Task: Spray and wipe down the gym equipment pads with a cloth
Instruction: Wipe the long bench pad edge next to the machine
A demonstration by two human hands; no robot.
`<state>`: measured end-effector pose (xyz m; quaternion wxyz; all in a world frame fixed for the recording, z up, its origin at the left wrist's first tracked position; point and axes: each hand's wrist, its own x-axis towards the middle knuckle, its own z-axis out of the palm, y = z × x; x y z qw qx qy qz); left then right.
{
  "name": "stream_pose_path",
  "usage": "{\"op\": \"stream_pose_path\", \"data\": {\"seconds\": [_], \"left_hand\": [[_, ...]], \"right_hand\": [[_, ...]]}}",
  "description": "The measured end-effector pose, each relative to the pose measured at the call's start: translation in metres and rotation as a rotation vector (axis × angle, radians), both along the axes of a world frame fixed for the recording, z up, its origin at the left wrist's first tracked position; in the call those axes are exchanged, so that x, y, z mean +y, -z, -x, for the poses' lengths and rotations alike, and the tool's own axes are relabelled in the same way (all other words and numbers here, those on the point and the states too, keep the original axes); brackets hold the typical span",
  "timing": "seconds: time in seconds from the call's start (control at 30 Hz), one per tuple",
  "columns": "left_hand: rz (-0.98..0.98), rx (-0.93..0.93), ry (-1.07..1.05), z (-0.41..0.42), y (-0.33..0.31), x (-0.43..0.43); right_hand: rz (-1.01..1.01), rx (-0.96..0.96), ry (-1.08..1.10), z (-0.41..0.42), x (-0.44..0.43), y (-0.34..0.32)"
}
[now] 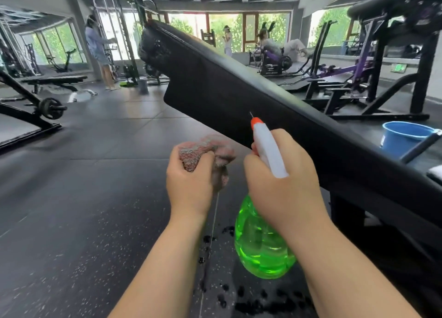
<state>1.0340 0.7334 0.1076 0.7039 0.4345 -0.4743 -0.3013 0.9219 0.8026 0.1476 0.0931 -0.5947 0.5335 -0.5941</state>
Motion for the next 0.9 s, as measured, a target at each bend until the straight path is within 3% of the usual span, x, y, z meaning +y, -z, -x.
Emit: {"op": "stream_pose_path", "data": {"seconds": [0.37, 0.9], "left_hand": [[-0.01, -0.33, 0.232, 0.103, 0.047, 0.036], [-0.049, -0.613, 0.463, 0.289, 0.1, 0.072]], "right_hand": [[-0.092, -0.17, 0.205, 0.112, 0.035, 0.068], [-0.34, -0.387, 0.464, 0.294, 0.076, 0.175]]}}
